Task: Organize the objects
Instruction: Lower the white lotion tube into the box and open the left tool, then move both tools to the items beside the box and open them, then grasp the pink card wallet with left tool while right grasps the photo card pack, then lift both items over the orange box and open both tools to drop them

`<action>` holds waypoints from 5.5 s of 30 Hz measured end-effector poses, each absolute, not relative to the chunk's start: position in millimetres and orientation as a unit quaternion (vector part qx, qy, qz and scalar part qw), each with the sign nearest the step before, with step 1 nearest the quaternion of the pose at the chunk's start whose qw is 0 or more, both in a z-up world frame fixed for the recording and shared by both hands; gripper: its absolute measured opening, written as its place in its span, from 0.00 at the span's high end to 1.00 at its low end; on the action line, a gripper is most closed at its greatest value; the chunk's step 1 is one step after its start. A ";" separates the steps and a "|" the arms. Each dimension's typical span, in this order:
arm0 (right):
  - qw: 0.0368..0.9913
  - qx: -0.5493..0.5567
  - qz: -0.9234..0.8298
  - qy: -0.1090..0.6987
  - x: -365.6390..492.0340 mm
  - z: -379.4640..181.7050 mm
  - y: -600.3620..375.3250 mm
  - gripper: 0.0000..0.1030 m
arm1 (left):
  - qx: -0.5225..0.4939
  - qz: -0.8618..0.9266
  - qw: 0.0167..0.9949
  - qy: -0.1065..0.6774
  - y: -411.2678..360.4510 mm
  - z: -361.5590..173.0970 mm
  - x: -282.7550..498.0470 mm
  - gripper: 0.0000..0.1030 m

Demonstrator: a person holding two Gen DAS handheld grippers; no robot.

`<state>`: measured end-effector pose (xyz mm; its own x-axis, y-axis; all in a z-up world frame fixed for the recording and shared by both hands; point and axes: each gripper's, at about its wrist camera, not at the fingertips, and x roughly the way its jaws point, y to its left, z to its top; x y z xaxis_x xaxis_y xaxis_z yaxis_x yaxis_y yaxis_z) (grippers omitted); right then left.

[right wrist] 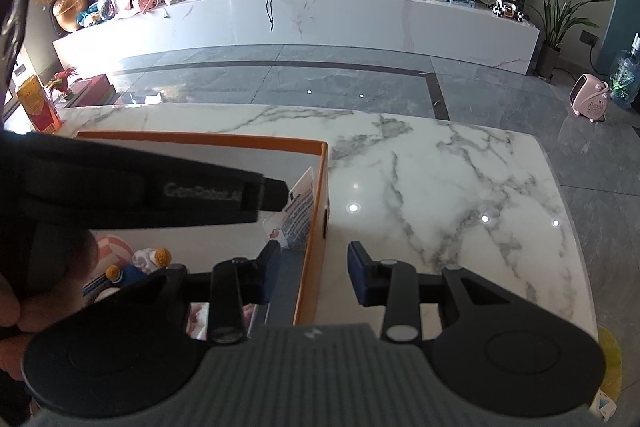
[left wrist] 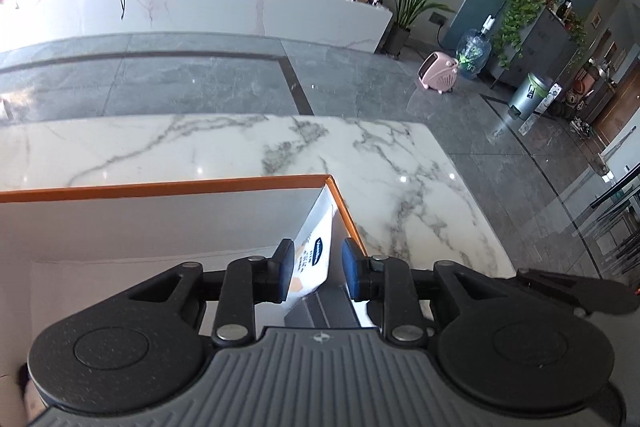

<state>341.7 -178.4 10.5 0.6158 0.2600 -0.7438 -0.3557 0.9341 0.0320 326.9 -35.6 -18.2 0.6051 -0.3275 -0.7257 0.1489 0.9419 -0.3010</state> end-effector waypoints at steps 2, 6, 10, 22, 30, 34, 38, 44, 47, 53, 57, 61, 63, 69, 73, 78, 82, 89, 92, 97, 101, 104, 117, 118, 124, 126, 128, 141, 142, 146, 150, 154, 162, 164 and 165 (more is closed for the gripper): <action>0.903 -0.054 0.172 0.391 329.5 18.7 -181.6 0.62 | -0.100 -0.137 0.894 0.414 -27.1 -6.6 309.7 0.71; 0.916 -0.027 0.172 0.362 295.5 31.8 -192.2 0.58 | -0.084 -0.144 0.905 0.391 -13.6 13.7 266.1 0.71; 0.924 0.011 0.167 0.345 254.4 39.1 -203.1 0.53 | -0.067 -0.128 0.919 0.366 -2.6 26.8 218.8 0.71; 0.874 0.097 0.154 0.451 179.8 -23.6 -202.0 0.44 | -0.139 -0.084 0.880 0.447 29.0 -27.9 155.7 0.59; 0.846 0.101 0.147 0.503 172.8 -57.4 -189.2 0.47 | -0.145 -0.058 0.848 0.506 19.6 -84.0 151.0 0.51; 0.831 0.088 0.134 0.532 177.0 -67.0 -188.0 0.46 | -0.141 -0.027 0.840 0.523 19.8 -99.5 153.7 0.32; 0.821 0.075 0.126 0.551 181.6 -75.6 -185.8 0.41 | -0.149 -0.010 0.828 0.540 19.5 -108.9 155.4 0.29; 0.803 0.074 0.130 0.577 189.7 -88.8 -180.4 0.37 | -0.148 0.006 0.818 0.556 18.9 -118.2 160.7 0.29; 0.792 0.093 0.135 0.588 194.6 -95.6 -182.5 0.36 | -0.145 0.014 0.817 0.558 18.2 -117.7 164.2 0.28; 0.796 0.100 0.137 0.581 195.1 -97.2 -182.7 0.37 | -0.132 0.021 0.812 0.568 14.9 -118.4 169.1 0.28; 0.804 0.118 0.141 0.566 192.0 -93.2 -189.6 0.51 | -0.112 0.021 0.812 0.573 8.9 -120.2 169.0 0.26; 0.818 0.134 0.149 0.539 185.1 -84.3 -195.6 0.67 | -0.103 0.020 0.811 0.576 8.0 -120.6 169.7 0.27; 0.818 0.140 0.152 0.536 184.0 -80.6 -197.7 0.70 | -0.099 0.014 0.811 0.577 8.5 -120.1 170.6 0.33; 0.849 0.103 0.154 0.496 178.5 -60.2 -186.0 0.75 | -0.106 0.016 0.807 0.581 18.6 -118.3 171.5 0.55; 0.854 0.074 0.160 0.489 184.1 -58.8 -174.8 0.75 | -0.115 0.015 0.806 0.581 23.8 -117.4 172.3 0.65; 0.827 0.104 0.188 0.519 190.9 -71.4 -175.1 0.75 | -0.125 0.016 0.801 0.585 27.0 -118.0 173.7 0.65; 0.814 0.106 0.190 0.539 194.7 -81.2 -171.7 0.76 | -0.143 0.015 0.793 0.592 33.6 -119.6 177.1 0.63; 0.835 0.082 0.195 0.508 198.6 -70.8 -164.3 0.76 | -0.157 0.018 0.787 0.597 33.9 -126.2 183.1 0.39; 0.827 0.080 0.203 0.518 201.0 -77.5 -160.5 0.76 | -0.182 0.015 0.778 0.601 39.5 -130.4 184.8 0.39; 0.828 0.075 0.213 0.513 200.8 -79.4 -161.6 0.76 | -0.222 0.015 0.770 0.598 44.2 -133.1 184.2 0.51; 0.828 0.080 0.216 0.512 200.3 -81.0 -165.6 0.76 | -0.241 0.013 0.768 0.593 46.6 -131.8 180.3 0.52; 0.826 0.088 0.216 0.513 201.0 -82.1 -167.9 0.76 | -0.247 -0.002 0.775 0.582 45.1 -121.5 174.2 0.54; 0.814 0.124 0.206 0.529 204.1 -85.6 -177.9 0.76 | -0.269 -0.051 0.797 0.538 44.8 -78.7 163.3 0.78; 0.811 0.127 0.209 0.532 204.3 -86.3 -178.1 0.76 | -0.284 -0.067 0.791 0.538 41.8 -80.1 163.8 0.79; 0.809 0.128 0.212 0.533 203.4 -87.0 -178.2 0.76 | -0.249 -0.078 0.801 0.538 16.0 -84.1 168.9 0.75; 0.809 0.129 0.213 0.533 202.6 -87.3 -179.0 0.76 | -0.227 -0.069 0.809 0.538 11.4 -81.1 168.3 0.68; 0.809 0.125 0.215 0.532 202.3 -87.0 -176.8 0.76 | -0.218 -0.067 0.811 0.538 10.1 -79.6 167.5 0.68; 0.819 0.057 0.267 0.505 187.0 -80.4 -157.8 0.76 | -0.264 -0.051 0.796 0.543 27.5 -92.8 168.0 0.51; 0.820 0.050 0.269 0.503 185.9 -80.0 -155.8 0.76 | -0.261 -0.050 0.795 0.545 27.9 -93.9 168.0 0.51; 0.818 0.044 0.266 0.508 187.0 -82.1 -153.0 0.76 | -0.249 -0.033 0.796 0.551 30.4 -99.3 167.8 0.57; 0.819 0.032 0.270 0.505 185.9 -81.4 -148.4 0.76 | -0.216 -0.022 0.806 0.550 28.9 -100.5 167.7 0.63; 0.820 0.035 0.269 0.504 184.2 -79.4 -152.4 0.73 | -0.191 -0.008 0.813 0.550 30.2 -104.4 166.7 0.67; 0.820 0.034 0.267 0.506 181.6 -76.8 -154.9 0.76 | -0.164 -0.020 0.823 0.544 28.5 -103.0 162.7 0.77; 0.822 0.031 0.263 0.505 181.5 -76.5 -153.6 0.76 | -0.156 -0.025 0.827 0.539 25.9 -101.7 161.4 0.79; 0.823 0.030 0.260 0.505 181.5 -76.0 -153.3 0.76 | -0.154 -0.026 0.829 0.537 25.5 -101.4 160.5 0.79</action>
<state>181.5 -153.3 -76.0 0.3554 0.4581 -0.8148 -0.3983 0.8628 0.3114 160.5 25.5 -101.4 0.4223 -0.2092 -0.8820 -0.1219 0.9511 -0.2839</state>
